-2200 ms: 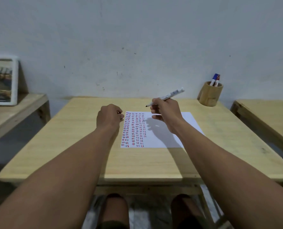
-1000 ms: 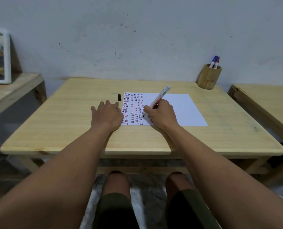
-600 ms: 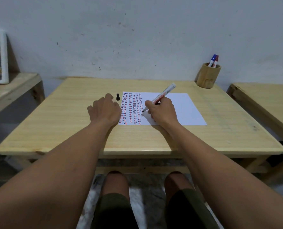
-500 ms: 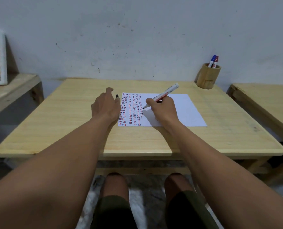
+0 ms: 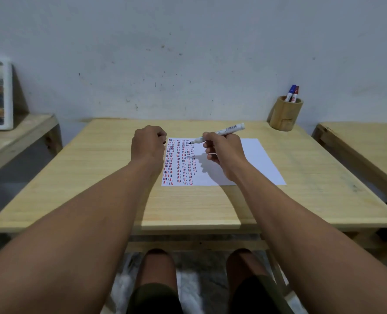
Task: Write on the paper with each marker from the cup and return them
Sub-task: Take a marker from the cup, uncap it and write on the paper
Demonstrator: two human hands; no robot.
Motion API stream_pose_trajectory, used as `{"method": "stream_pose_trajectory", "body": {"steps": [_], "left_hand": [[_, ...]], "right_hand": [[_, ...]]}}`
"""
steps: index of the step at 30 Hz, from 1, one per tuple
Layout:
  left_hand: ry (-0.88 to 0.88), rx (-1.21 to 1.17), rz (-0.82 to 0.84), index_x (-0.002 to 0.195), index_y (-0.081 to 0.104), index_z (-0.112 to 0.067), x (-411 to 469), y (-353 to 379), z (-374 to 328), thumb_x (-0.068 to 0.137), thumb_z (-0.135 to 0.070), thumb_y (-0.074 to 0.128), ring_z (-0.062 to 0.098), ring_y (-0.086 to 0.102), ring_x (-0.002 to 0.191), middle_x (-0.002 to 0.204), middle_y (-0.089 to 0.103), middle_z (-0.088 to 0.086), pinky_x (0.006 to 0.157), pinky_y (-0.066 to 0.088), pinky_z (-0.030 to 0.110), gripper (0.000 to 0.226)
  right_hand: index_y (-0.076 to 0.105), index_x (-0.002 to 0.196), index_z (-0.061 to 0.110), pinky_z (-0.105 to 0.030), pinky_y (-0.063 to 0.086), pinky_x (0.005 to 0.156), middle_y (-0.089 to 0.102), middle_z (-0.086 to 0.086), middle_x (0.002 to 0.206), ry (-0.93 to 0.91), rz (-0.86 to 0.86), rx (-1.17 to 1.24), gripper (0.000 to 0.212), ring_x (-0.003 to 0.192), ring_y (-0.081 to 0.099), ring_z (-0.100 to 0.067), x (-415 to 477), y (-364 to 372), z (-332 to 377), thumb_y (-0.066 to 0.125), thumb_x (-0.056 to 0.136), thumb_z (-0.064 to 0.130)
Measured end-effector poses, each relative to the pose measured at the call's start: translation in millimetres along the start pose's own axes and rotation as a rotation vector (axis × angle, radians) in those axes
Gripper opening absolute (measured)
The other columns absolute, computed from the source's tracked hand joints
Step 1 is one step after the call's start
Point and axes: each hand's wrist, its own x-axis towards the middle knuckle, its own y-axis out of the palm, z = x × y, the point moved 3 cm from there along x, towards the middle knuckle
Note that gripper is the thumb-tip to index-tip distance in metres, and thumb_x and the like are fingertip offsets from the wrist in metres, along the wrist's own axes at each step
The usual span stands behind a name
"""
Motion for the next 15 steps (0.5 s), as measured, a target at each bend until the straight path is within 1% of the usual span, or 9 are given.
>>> {"method": "stream_pose_trajectory", "body": {"steps": [1, 2, 3, 4, 6, 8, 11, 15], "left_hand": [[-0.024, -0.072, -0.012, 0.095, 0.076, -0.012, -1, -1, -6, 0.094, -0.002, 0.058, 0.017, 0.064, 0.081, 0.091, 0.071, 0.002, 0.064, 0.048, 0.017, 0.020], [-0.035, -0.143, -0.013, 0.093, 0.076, -0.014, -2, -2, -12, 0.095, -0.006, 0.061, 0.014, 0.063, 0.082, 0.090, 0.072, 0.000, 0.059, 0.042, 0.011, 0.017], [-0.041, -0.213, -0.003, 0.091, 0.076, -0.015, -2, -2, -19, 0.095, -0.009, 0.063, 0.013, 0.063, 0.083, 0.089, 0.073, -0.001, 0.059, 0.040, 0.010, 0.015], [-0.050, -0.283, 0.011, 0.089, 0.076, -0.017, -3, -2, -25, 0.094, -0.012, 0.066, 0.013, 0.064, 0.084, 0.090, 0.073, -0.001, 0.062, 0.041, 0.012, 0.013], [-0.093, -0.408, 0.047, 0.087, 0.076, -0.020, -5, -2, -35, 0.092, -0.017, 0.070, 0.017, 0.066, 0.085, 0.092, 0.075, 0.002, 0.069, 0.047, 0.021, 0.008], [-0.137, -0.508, 0.088, 0.086, 0.076, -0.022, -7, 1, -43, 0.091, -0.020, 0.071, 0.017, 0.067, 0.082, 0.092, 0.075, 0.003, 0.070, 0.049, 0.026, 0.007], [-0.173, -0.618, 0.151, 0.087, 0.075, -0.022, -13, 4, -59, 0.092, -0.021, 0.072, 0.012, 0.067, 0.080, 0.092, 0.073, -0.001, 0.073, 0.051, 0.029, 0.006], [-0.187, -0.709, 0.218, 0.089, 0.072, -0.021, -19, 5, -79, 0.093, -0.023, 0.072, 0.008, 0.066, 0.078, 0.093, 0.071, 0.001, 0.075, 0.050, 0.030, 0.004]], "right_hand": [[0.072, 0.091, 0.001, -0.022, 0.050, 0.050, 0.062, -0.004, 0.069, 0.011, -0.009, 0.030, 0.012, 0.056, 0.056, -0.012, 0, 0, 1, 0.069, 0.090, 0.013], [0.072, 0.090, 0.002, -0.021, 0.051, 0.052, 0.062, -0.004, 0.068, 0.023, -0.021, 0.073, 0.011, 0.056, 0.056, -0.012, 0, -1, 3, 0.069, 0.090, 0.012], [0.072, 0.089, 0.002, -0.021, 0.053, 0.053, 0.062, -0.004, 0.068, 0.031, -0.029, 0.128, 0.009, 0.055, 0.057, -0.011, -1, 0, 7, 0.069, 0.091, 0.011], [0.071, 0.089, 0.002, -0.020, 0.053, 0.054, 0.062, -0.004, 0.068, 0.037, -0.034, 0.186, 0.008, 0.055, 0.057, -0.011, -2, 0, 11, 0.069, 0.091, 0.009], [0.070, 0.089, 0.001, -0.019, 0.053, 0.054, 0.061, -0.006, 0.068, 0.038, -0.047, 0.287, 0.007, 0.054, 0.057, -0.012, -4, 0, 21, 0.069, 0.091, 0.007], [0.069, 0.088, 0.001, -0.018, 0.053, 0.052, 0.061, -0.006, 0.067, 0.031, -0.060, 0.344, 0.006, 0.052, 0.057, -0.011, -5, 0, 28, 0.069, 0.091, 0.007], [0.069, 0.085, 0.002, -0.017, 0.055, 0.052, 0.062, -0.007, 0.066, 0.025, -0.067, 0.372, 0.008, 0.049, 0.058, -0.010, -8, -4, 36, 0.070, 0.091, 0.007], [0.068, 0.085, 0.002, -0.017, 0.055, 0.051, 0.062, -0.007, 0.066, 0.024, -0.083, 0.385, 0.009, 0.049, 0.058, -0.010, -10, -12, 42, 0.071, 0.091, 0.007]]}}
